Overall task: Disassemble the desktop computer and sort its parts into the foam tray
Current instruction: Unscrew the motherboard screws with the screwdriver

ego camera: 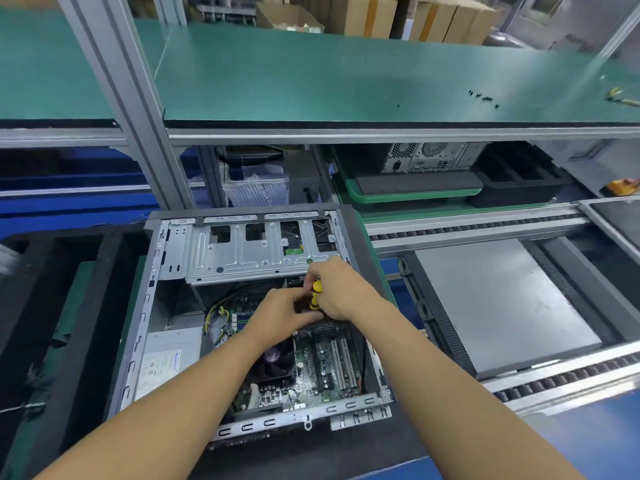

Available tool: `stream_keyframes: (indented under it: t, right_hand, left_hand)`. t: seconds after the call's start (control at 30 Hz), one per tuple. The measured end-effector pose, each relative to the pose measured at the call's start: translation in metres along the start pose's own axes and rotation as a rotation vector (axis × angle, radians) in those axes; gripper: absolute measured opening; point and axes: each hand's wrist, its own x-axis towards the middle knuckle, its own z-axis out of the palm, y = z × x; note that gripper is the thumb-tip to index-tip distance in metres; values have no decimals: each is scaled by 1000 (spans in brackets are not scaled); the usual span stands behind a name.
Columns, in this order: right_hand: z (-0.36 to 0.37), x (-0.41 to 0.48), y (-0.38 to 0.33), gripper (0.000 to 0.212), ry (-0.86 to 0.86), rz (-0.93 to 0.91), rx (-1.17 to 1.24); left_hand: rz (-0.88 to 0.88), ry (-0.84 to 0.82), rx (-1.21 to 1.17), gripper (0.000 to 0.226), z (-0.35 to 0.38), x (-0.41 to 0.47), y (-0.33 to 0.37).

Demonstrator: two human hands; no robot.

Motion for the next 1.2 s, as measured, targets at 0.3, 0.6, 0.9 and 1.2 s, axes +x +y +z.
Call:
stream_keyframes:
  t: [0.3,0.6,0.9,1.2]
  right_hand:
    - [6,3,5,43,133,115,0]
    - [5,8,0,15,55,-17,-13]
    - [8,12,3,44,149,108,-23]
    - [2,10,-2,11,49,-16,-32]
  left_hand:
    - [-47,53,-8,21,-6,2,18]
    - [-72,119,-40,16,0,-5,15]
    - [-140,175,-23,18,2,-1,32]
    - [-77,80,-29,18,-3,-10,25]
